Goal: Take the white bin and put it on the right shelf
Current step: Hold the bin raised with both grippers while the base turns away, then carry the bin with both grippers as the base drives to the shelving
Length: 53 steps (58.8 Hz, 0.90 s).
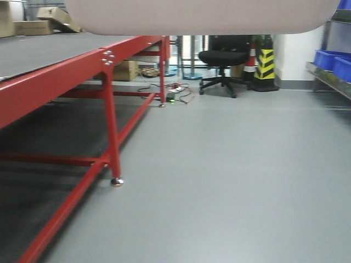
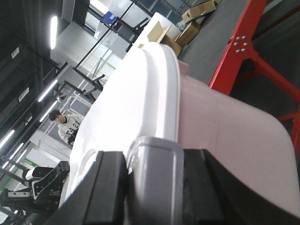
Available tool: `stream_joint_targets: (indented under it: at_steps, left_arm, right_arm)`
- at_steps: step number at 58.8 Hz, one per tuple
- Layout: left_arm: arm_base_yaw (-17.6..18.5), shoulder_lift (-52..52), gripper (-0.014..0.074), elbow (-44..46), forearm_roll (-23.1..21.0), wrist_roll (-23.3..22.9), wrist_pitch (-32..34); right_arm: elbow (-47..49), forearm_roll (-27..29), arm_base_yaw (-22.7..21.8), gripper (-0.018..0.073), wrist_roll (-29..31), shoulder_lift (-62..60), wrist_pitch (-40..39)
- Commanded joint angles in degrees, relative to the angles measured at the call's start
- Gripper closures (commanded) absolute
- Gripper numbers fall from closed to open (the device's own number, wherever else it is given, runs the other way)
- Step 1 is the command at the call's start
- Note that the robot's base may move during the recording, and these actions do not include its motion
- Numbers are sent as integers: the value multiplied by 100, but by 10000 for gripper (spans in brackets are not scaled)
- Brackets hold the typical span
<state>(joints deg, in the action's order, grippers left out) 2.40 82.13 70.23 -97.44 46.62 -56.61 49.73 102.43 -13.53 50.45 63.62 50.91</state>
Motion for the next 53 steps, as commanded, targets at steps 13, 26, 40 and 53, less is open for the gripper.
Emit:
stream_joint_targets:
  at_steps: [13, 26, 40, 53]
  left_arm:
    - [354, -248, 722, 213, -43, 88, -1939]
    - [354, -248, 722, 213, -43, 88, -1939]
    - [354, -248, 722, 213, -43, 88, -1939]
    - [354, -248, 722, 213, -43, 88, -1939]
  right_arm:
    - [254, 592, 238, 494, 63, -201, 1685]
    - [254, 592, 238, 494, 63, -201, 1685]
    - [254, 592, 238, 494, 63, -201, 1685]
    - [254, 592, 238, 494, 63, -201, 1685]
